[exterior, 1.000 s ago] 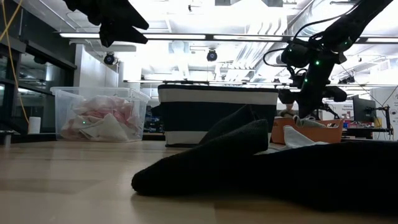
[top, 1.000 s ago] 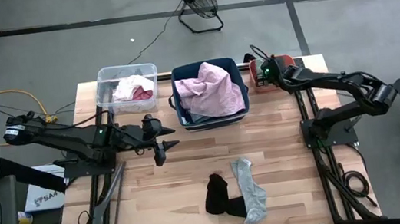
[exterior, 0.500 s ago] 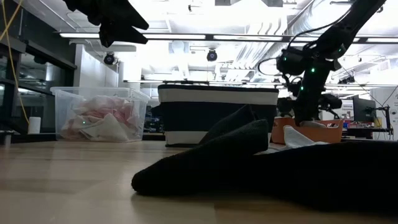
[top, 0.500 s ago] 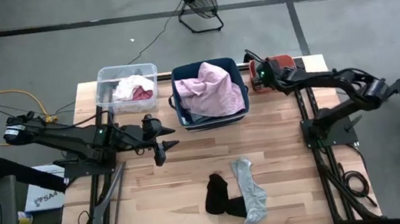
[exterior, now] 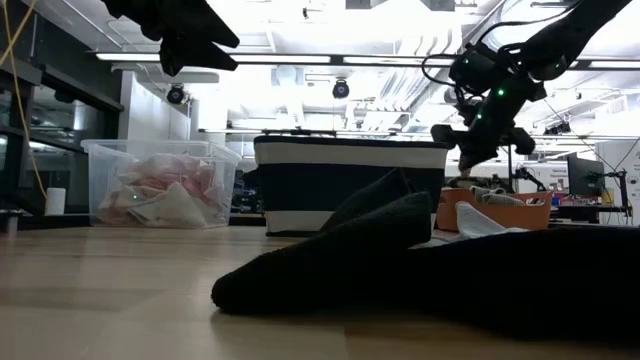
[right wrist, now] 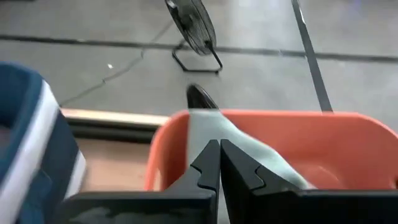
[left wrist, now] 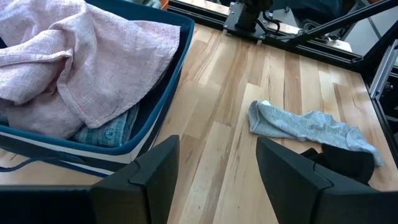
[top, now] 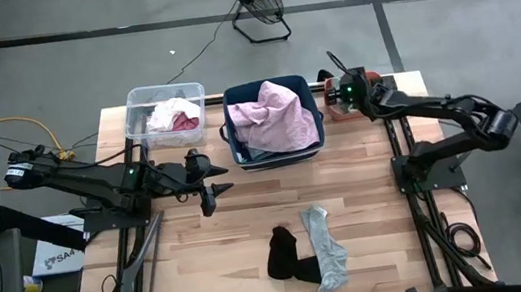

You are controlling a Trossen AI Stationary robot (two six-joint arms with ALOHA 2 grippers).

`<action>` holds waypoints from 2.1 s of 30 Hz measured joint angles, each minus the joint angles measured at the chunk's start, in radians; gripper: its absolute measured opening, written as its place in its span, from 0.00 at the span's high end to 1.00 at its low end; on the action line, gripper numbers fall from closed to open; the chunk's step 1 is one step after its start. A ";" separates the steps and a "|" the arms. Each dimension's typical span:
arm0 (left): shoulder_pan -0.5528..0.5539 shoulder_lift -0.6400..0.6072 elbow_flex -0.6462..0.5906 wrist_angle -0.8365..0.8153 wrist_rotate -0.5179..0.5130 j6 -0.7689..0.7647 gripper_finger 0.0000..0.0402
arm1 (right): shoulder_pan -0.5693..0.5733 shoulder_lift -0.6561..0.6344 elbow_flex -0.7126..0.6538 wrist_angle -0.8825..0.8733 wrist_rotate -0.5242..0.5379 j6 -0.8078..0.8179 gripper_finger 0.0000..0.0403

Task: Pick & Place Cloths
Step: Put the dark gray sock into the orange bin, then put the gray sock into the orange bin

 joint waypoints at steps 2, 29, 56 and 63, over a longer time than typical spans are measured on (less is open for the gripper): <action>0.000 0.000 0.000 0.000 0.000 0.000 0.49 | -0.011 0.014 0.000 0.040 -0.001 -0.013 0.99; 0.000 0.000 0.000 -0.001 0.000 0.000 0.49 | -0.167 0.209 0.002 -0.023 -0.296 0.048 0.99; 0.000 0.000 0.000 0.001 0.001 0.000 0.49 | 0.122 -0.193 0.031 -0.457 -0.365 -0.041 0.99; 0.000 0.000 0.000 0.000 0.006 0.019 0.49 | 0.355 -0.249 0.031 -0.605 -0.478 -0.040 0.99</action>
